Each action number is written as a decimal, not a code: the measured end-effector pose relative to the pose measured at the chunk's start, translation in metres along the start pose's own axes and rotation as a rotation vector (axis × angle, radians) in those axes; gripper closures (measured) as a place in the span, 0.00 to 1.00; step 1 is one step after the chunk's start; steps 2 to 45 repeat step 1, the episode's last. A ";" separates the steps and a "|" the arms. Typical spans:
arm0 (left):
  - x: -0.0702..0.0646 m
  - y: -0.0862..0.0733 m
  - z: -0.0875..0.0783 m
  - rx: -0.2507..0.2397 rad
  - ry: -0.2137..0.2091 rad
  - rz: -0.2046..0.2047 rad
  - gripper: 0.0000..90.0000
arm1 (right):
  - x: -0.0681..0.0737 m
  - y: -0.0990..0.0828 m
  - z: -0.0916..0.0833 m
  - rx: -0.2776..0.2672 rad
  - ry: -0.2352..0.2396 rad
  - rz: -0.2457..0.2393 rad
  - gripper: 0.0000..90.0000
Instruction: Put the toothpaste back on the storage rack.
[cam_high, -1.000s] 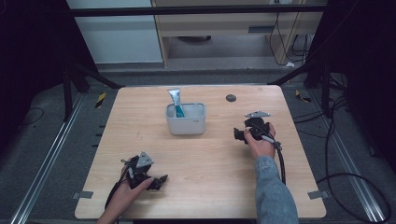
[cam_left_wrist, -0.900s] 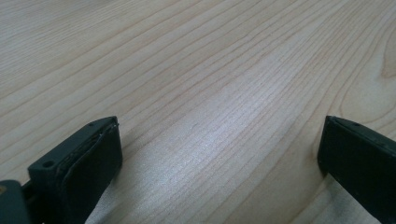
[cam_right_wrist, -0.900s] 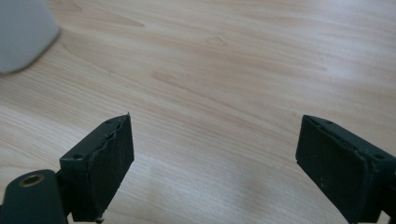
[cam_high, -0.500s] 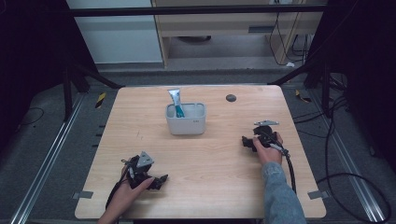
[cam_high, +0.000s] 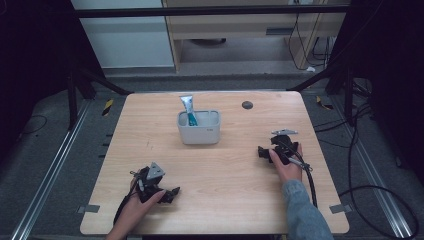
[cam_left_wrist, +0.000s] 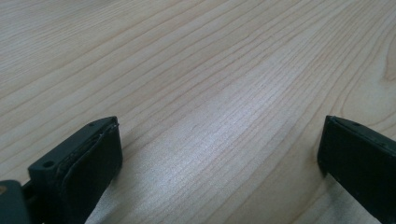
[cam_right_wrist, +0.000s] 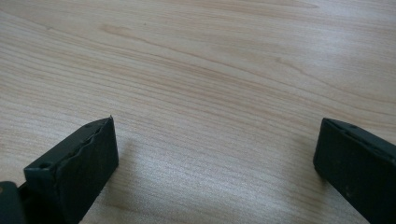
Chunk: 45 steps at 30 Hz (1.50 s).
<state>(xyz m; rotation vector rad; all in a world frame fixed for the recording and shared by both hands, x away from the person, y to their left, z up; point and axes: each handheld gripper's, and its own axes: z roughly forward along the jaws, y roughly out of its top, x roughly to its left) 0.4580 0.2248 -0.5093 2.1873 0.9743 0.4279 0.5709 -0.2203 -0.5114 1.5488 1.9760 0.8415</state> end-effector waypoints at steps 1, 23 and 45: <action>0.000 0.000 0.000 0.000 0.000 0.000 0.00 | 0.000 0.000 0.000 0.000 -0.003 0.003 0.00; 0.000 0.000 0.000 0.000 0.000 0.000 0.00 | 0.000 0.000 0.000 0.000 -0.003 0.003 0.00; 0.000 0.000 0.000 0.000 0.000 0.000 0.00 | 0.000 0.000 0.000 0.000 -0.003 0.003 0.00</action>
